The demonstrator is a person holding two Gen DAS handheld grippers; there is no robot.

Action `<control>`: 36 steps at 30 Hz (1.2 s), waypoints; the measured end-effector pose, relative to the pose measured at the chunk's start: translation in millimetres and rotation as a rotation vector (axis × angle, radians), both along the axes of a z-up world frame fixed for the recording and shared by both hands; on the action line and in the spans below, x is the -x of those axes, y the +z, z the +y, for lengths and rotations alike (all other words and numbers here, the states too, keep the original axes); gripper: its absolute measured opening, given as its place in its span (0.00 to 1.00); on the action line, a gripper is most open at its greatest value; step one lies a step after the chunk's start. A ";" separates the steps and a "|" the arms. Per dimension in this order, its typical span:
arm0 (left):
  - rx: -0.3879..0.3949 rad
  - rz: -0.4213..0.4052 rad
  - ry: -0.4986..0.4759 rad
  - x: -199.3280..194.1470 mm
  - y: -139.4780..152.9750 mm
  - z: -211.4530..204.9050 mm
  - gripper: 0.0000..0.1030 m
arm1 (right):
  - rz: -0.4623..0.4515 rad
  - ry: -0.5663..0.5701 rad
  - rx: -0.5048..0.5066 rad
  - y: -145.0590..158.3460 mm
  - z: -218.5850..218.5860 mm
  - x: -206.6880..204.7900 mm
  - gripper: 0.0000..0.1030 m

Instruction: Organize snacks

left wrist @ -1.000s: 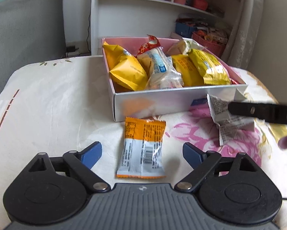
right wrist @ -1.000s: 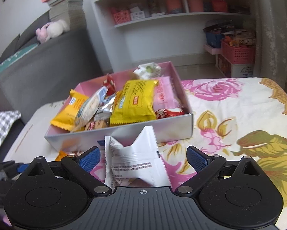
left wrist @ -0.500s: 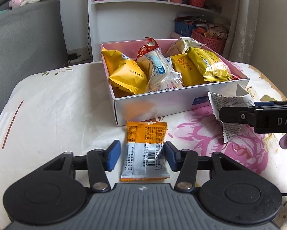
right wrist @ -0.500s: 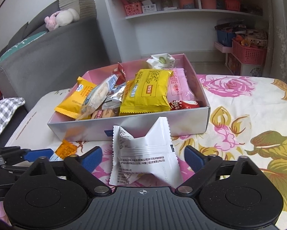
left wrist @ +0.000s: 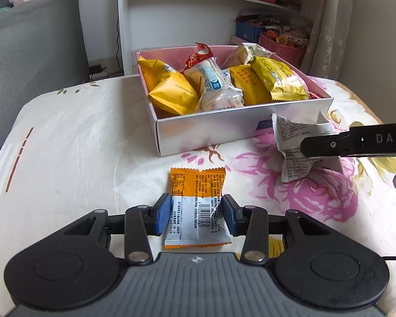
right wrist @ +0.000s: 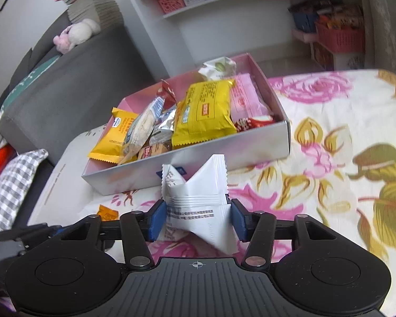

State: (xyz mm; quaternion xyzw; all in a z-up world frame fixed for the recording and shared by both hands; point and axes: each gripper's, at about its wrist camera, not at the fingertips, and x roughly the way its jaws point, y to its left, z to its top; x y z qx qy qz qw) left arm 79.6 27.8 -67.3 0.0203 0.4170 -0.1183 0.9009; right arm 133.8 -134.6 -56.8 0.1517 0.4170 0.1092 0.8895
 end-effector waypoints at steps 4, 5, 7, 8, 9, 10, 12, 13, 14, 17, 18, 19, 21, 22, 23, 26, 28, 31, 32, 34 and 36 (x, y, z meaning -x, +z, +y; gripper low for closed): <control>-0.003 0.011 -0.003 5.8 0.8 3.8 0.38 | 0.054 -0.008 -0.024 -0.5 -0.7 8.2 0.48; -0.005 0.012 -0.005 7.7 0.9 4.9 0.38 | 0.073 -0.006 -0.034 -1.6 -0.6 10.4 0.48; -0.007 0.013 -0.009 11.7 0.8 7.6 0.38 | 0.107 -0.002 -0.054 -4.2 0.6 15.8 0.47; -0.010 0.013 -0.011 13.7 0.5 8.8 0.38 | 0.108 0.002 -0.055 -4.1 1.8 19.0 0.46; -0.012 0.010 -0.015 15.8 0.4 9.6 0.38 | 0.107 0.011 -0.049 -3.3 3.4 21.9 0.46; -0.015 0.007 -0.019 17.4 0.3 10.1 0.38 | 0.105 0.020 -0.044 -2.3 5.0 24.9 0.47; -0.019 0.002 -0.028 20.8 -0.1 12.0 0.38 | 0.096 0.040 -0.035 -0.7 7.1 30.8 0.47; -0.019 0.001 -0.032 22.4 -0.2 13.0 0.39 | 0.089 0.051 -0.025 0.2 8.1 33.9 0.48; -0.016 0.002 -0.036 24.0 -0.2 14.3 0.39 | 0.083 0.063 -0.009 0.8 9.3 36.6 0.49; -0.009 0.005 -0.043 27.6 0.2 17.6 0.39 | 0.067 0.102 0.059 2.1 13.2 42.6 0.57; -0.005 0.004 -0.042 28.7 0.5 18.4 0.39 | 0.057 0.111 0.081 2.5 13.8 44.5 0.59; -0.001 0.000 -0.041 29.8 0.8 19.2 0.41 | 0.047 0.121 0.105 3.1 14.4 45.9 0.63; 0.002 -0.003 -0.045 31.3 0.8 19.2 0.48 | 0.008 0.138 0.172 5.7 17.7 48.3 0.68; 0.001 -0.007 -0.047 32.1 0.5 19.2 0.52 | -0.019 0.145 0.207 7.0 19.8 49.4 0.72; -0.002 -0.011 -0.049 32.5 -0.1 18.6 0.54 | -0.046 0.151 0.243 8.4 21.6 50.3 0.75; -0.017 -0.014 -0.049 32.0 -1.9 17.3 0.57 | -0.132 0.181 0.356 12.8 28.8 52.2 0.81; -0.018 -0.012 -0.046 30.5 -3.7 17.9 0.57 | -0.190 0.209 0.429 13.6 35.1 53.1 0.83; -0.020 -0.015 -0.042 28.6 -4.2 17.1 0.55 | -0.248 0.252 0.513 11.2 43.8 51.0 0.85; -0.020 -0.015 -0.042 28.6 -4.2 17.1 0.55 | -0.257 0.263 0.537 9.7 46.0 49.3 0.85; -0.021 -0.015 -0.045 27.9 -4.1 16.6 0.53 | -0.264 0.278 0.575 6.0 49.6 44.3 0.85; -0.025 -0.016 -0.046 26.7 -3.6 15.0 0.49 | -0.276 0.288 0.608 2.6 52.7 41.1 0.85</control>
